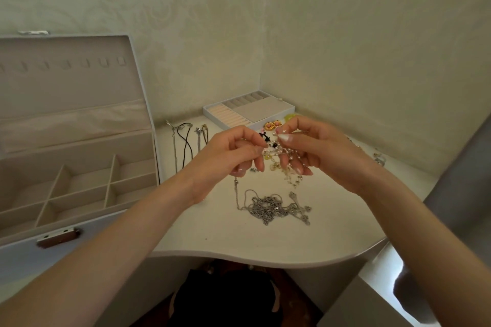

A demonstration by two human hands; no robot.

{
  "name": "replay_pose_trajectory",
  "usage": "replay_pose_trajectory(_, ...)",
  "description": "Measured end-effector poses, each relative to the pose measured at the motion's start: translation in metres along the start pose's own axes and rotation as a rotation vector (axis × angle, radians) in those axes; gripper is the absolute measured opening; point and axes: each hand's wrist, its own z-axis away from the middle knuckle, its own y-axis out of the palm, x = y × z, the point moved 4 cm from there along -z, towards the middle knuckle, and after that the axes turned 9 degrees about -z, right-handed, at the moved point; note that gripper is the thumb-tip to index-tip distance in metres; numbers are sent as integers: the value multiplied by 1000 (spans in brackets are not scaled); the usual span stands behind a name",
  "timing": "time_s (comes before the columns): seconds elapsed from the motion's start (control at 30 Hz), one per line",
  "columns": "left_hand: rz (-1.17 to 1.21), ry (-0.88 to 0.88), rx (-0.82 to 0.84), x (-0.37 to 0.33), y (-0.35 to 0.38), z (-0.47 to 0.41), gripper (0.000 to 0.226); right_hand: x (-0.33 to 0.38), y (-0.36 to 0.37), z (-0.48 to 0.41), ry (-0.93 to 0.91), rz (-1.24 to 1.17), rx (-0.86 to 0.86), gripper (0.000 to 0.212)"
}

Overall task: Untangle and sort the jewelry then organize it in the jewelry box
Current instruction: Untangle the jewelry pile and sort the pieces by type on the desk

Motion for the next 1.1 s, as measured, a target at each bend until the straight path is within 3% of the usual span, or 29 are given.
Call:
replay_pose_trajectory(0.3, -237, 93, -21, -1, 1, 1, 10, -2, -3, -2, -11, 11, -65, 10)
replay_pose_trajectory(0.53, -201, 128, -35, -6, 3, 3, 9, -6, 1, -1, 1, 112, -71, 11)
replay_pose_trajectory(0.7, -138, 89, -113, -1, -4, 1, 7, -2, 1, 0, -7, 95, -94, 12)
replay_pose_trajectory(1.1, -28, 35, -110, 2, -6, 1, 13, -2, 4, 4, -28, 80, -74, 13)
